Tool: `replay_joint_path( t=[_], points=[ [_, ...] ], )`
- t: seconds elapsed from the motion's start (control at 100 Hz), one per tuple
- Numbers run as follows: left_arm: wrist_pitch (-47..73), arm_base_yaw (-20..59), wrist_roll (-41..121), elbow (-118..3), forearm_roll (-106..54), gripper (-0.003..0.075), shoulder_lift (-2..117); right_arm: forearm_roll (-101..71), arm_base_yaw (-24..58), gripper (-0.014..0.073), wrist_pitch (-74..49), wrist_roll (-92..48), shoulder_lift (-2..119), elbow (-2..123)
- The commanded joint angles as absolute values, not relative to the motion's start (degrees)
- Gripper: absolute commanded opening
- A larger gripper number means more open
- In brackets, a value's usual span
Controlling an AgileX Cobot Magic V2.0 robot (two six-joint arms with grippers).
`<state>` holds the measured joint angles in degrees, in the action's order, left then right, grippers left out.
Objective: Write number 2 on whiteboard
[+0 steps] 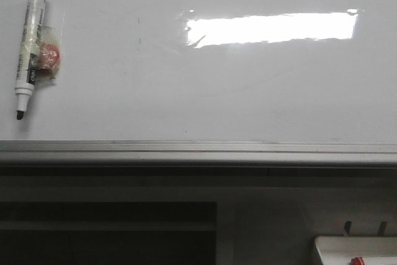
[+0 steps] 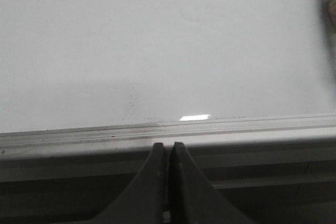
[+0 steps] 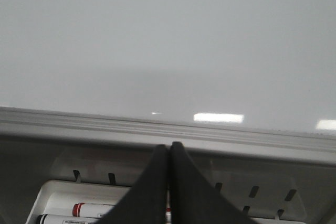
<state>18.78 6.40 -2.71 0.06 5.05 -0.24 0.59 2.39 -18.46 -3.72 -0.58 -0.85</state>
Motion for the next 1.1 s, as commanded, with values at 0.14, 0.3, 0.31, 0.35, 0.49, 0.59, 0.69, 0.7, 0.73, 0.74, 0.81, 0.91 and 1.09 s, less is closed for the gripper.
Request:
replay_joint_path(
  t=[0.14,0.3,0.31,0.35,0.49,0.59,0.69,0.7,0.73,0.74,0.81,0.91,1.09],
  points=[
    [15.06,6.3,-2.93,0.7,5.1,-0.002,-1.81,0.57,2.28,-0.0061,-17.98,-3.87,-1.7,-2.21],
    [15.06,6.3,-2.93,0.7,5.1,-0.002,-1.81,0.57,2.28,-0.0061,-17.98,-3.87,-1.7,-2.21],
    [15.06,6.3,-2.93,0.7,5.1,-0.002,-1.81,0.57,2.28,-0.0061,-17.98,-3.87,-1.7,-2.21],
    [15.06,6.3,-2.93,0.7,5.1,-0.002,-1.81,0.57,2.28,-0.0061,-17.98,-3.87,-1.7,-2.21],
    [13.35,6.3,-2.93,0.7,5.1,-0.002,-1.81,0.57,2.28,-0.0061,-17.98,-3.87,-1.7,-2.21],
    [11.83,6.3,-2.93,0.7,4.99,-0.002,-1.81,0.57,2.28,-0.0061,-17.98,-3.87,-1.7,-2.21],
    [10.53,6.3,-2.93,0.7,4.99,-0.002,-1.81,0.57,2.28,-0.0061,-17.98,-3.87,-1.7,-2.21],
    [10.55,6.3,-2.93,0.7,5.12,-0.002,-1.81,0.57,2.28,-0.0061,-17.98,-3.87,-1.7,-2.21],
    [10.43,6.3,-2.93,0.7,5.12,-0.002,-1.81,0.57,2.28,-0.0061,-17.98,-3.87,-1.7,-2.21],
    [10.4,6.3,-2.93,0.7,5.12,-0.002,-1.81,0.57,2.28,-0.0061,-17.98,-3.87,-1.7,-2.21],
    [10.41,6.3,-2.93,0.7,5.12,-0.002,-1.81,0.57,2.28,-0.0061,-16.84,-3.87,-1.7,-2.21],
    [10.41,6.3,-2.93,0.7,5.12,-0.002,-1.81,0.57,2.28,-0.0061,-14.61,-3.87,-1.7,-2.21],
    [8.32,6.3,-2.93,0.7,7.16,-0.002,-1.81,0.33,2.28,-0.0061,-13.84,-3.87,-1.7,-2.21]
  ],
)
